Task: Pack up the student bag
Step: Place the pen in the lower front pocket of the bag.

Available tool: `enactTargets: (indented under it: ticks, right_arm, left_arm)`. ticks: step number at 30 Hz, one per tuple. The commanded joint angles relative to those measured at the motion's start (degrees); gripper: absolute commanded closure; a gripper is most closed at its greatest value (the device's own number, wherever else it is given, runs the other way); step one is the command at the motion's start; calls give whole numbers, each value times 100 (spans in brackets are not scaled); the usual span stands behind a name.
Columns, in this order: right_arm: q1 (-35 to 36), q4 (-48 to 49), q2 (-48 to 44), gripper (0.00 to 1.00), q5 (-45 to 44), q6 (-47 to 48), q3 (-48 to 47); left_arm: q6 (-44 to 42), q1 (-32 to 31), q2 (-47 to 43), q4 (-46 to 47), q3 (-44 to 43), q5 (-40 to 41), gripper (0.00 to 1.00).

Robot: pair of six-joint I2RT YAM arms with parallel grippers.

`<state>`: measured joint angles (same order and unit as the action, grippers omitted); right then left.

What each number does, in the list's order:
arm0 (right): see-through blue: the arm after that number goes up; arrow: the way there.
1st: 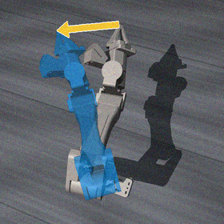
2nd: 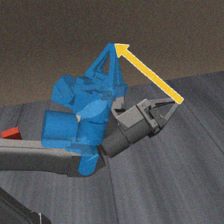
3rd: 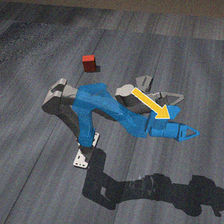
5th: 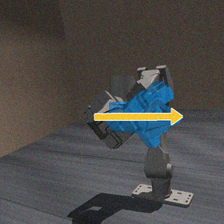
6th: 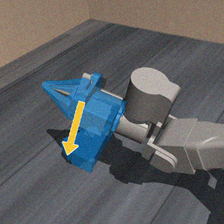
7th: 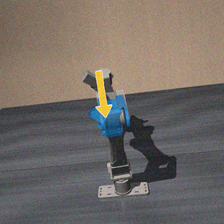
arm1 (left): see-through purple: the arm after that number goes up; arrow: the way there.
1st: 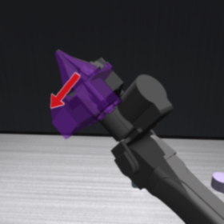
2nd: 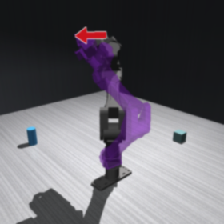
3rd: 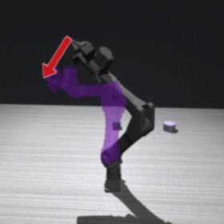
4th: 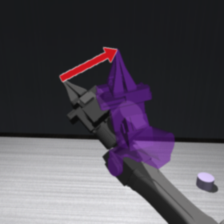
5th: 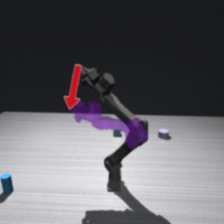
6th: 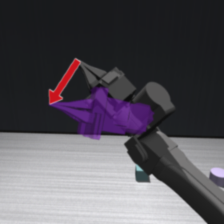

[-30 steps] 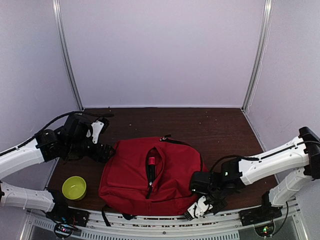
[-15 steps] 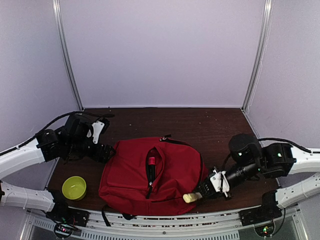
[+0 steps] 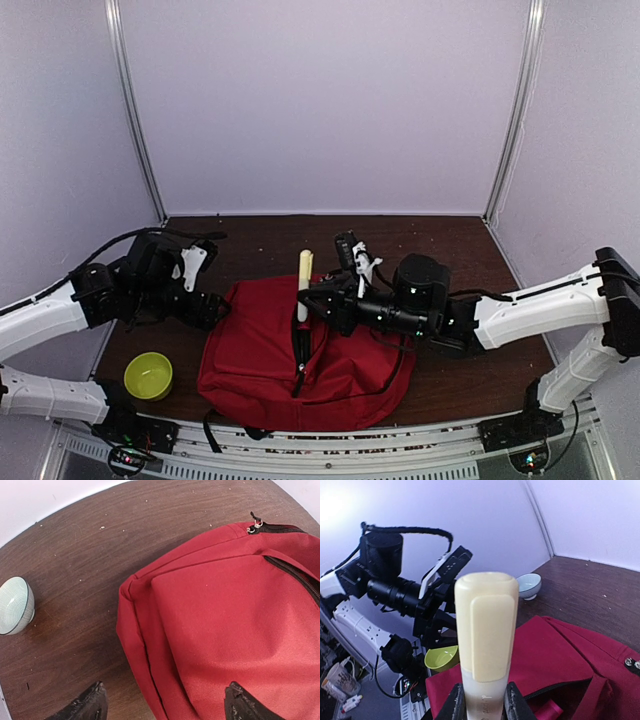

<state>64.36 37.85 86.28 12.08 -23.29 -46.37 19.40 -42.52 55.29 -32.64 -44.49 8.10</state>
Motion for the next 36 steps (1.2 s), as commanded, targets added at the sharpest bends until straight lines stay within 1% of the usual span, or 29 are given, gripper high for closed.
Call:
enactTargets:
  ticks: [1, 4, 6, 8, 10, 12, 18, 24, 28, 30, 33, 34, 35, 36]
  right_arm:
    - [217, -513, -4, 100, -1396, -829, -91]
    - [245, -613, -78, 100, -1481, -888, 95]
    - [248, -753, -258, 100, -1646, -735, 185]
    - [242, -1308, -289, 100, -1668, -532, 21]
    - [223, -1592, -200, 100, -1425, -468, -90]
    - [216, -1527, -106, 100, -1205, -505, -110]
    - [134, -1592, 95, 100, -944, -799, -155]
    - [118, -1931, 517, 100, -509, -992, -484]
    - [79, -2013, 502, 100, -472, -1161, -458]
    - [80, -2039, 390, 90, -549, -1205, -379]
    - [94, -2064, 209, 77, -654, -1203, -302]
    - [104, -2118, 148, 70, -690, -1180, -321]
    - [106, -2233, 87, 65, -743, -1138, -352]
    - [102, -2361, 12, 63, -814, -1083, -394]
  left_arm:
    - [-1, 17, 113, 258, 43, -92, 17]
    - [-31, 16, 245, 259, 4, -135, 17]
    - [-49, 20, 278, 258, -15, -133, 17]
    - [-75, 21, 291, 307, -9, -135, 17]
    - [-109, 20, 322, 385, -11, -149, 17]
    - [-125, 22, 390, 407, -62, -170, 17]
    - [-112, 22, 457, 411, -133, -273, 17]
    - [-143, 14, 406, 452, -86, -305, 18]
    - [-227, 17, 372, 452, -95, -326, 18]
    - [-257, 17, 354, 453, -99, -341, 17]
    - [-311, 13, 337, 452, -112, -349, 17]
    - [-318, 19, 327, 452, -112, -352, 17]
    - [-328, 16, 321, 452, -107, -353, 17]
    - [-344, 20, 308, 452, -104, -353, 18]
